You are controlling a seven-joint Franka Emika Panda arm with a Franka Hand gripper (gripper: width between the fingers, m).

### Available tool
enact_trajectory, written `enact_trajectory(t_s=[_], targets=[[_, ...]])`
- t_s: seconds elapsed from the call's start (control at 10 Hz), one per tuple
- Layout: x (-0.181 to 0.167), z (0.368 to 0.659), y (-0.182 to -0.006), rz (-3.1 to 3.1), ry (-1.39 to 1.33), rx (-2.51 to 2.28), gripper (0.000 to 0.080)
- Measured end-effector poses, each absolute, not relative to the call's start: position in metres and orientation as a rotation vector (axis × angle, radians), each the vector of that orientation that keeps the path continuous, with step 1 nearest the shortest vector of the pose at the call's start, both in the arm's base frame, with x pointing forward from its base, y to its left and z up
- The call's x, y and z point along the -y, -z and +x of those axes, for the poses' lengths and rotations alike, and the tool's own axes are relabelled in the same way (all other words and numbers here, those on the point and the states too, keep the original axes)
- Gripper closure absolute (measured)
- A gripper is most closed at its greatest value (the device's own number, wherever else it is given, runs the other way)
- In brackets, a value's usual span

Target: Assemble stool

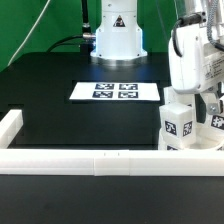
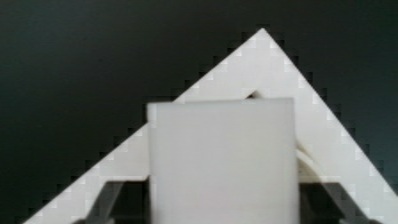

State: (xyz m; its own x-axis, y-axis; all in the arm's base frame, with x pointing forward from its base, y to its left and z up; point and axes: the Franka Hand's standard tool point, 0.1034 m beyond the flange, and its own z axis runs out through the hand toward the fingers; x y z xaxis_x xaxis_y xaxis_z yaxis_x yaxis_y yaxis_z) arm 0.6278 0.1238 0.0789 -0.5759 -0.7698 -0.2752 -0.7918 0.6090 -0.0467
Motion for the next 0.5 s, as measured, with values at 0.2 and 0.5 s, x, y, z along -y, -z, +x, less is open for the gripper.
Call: enact_trajectory(t_s=[0.2, 0.5], targets=[[-0.127, 0.629, -0.088, -1.308, -0.129, -2.549, 0.0255], [-0.132, 0.632, -0.102, -1.389, -0.121, -2.48, 0.0156]])
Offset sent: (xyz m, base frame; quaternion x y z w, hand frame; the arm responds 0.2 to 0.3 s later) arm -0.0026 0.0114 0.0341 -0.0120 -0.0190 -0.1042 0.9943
